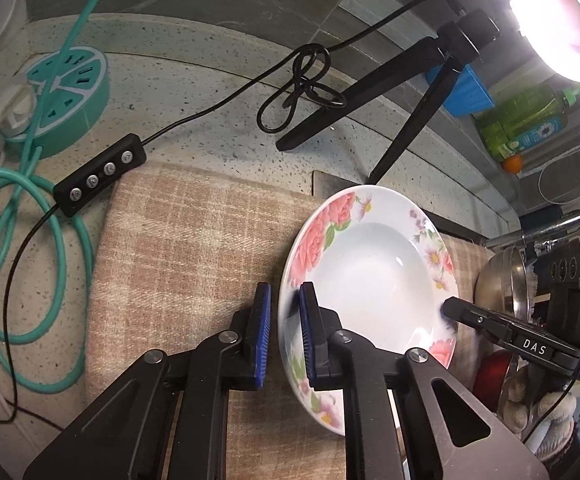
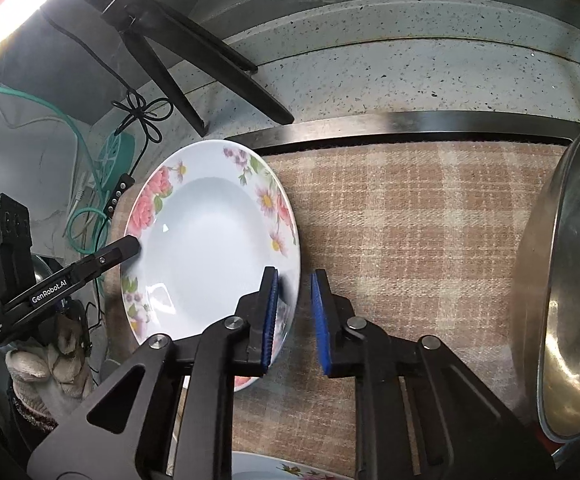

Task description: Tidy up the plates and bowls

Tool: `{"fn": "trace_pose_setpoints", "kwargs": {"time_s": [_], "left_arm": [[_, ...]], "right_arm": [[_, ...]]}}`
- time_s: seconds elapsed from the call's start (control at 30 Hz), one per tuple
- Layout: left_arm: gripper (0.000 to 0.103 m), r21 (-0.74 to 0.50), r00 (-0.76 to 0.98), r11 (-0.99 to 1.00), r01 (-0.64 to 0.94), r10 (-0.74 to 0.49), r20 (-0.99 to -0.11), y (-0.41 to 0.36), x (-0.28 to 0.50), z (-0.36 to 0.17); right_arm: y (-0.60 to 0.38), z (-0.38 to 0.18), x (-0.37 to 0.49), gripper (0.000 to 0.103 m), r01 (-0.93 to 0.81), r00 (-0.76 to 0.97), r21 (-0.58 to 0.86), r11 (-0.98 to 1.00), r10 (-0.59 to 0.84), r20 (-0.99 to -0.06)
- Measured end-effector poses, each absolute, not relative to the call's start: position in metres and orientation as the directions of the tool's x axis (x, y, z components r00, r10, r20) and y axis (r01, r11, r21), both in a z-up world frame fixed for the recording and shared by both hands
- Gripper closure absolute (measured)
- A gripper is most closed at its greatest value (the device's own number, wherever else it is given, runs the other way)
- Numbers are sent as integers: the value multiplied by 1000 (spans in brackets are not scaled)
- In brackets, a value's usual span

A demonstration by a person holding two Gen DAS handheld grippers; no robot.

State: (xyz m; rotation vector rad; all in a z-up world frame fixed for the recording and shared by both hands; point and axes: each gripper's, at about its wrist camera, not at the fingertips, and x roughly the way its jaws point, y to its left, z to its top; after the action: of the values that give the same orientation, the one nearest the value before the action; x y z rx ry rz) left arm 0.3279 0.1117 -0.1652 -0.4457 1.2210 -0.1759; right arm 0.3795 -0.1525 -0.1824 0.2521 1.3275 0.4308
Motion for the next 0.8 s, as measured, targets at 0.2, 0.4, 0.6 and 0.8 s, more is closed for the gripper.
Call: {"fn": "trace_pose_setpoints", "kwargs": {"time_s": [0.2, 0.4, 0.6, 0.8], "left_arm": [[93, -401, 345, 911, -94, -348, -871, 106, 328, -164], [93, -406, 346, 908, -101, -351, -870, 104, 323, -163], [93, -413, 364, 905, -101, -352, -862, 101, 312, -155], [93, -413, 390, 908, -70, -356, -849, 94, 297, -140]], "right_arm": [[-148, -180, 377, 91, -172, 173, 402, 899, 429, -887], [-151, -177, 369, 91, -165, 163, 407, 898, 432, -887], [-156, -165, 355, 90, -172, 169, 416, 893, 443, -880], [-164, -148, 333, 90, -177, 182, 420, 890, 449, -875]]}}
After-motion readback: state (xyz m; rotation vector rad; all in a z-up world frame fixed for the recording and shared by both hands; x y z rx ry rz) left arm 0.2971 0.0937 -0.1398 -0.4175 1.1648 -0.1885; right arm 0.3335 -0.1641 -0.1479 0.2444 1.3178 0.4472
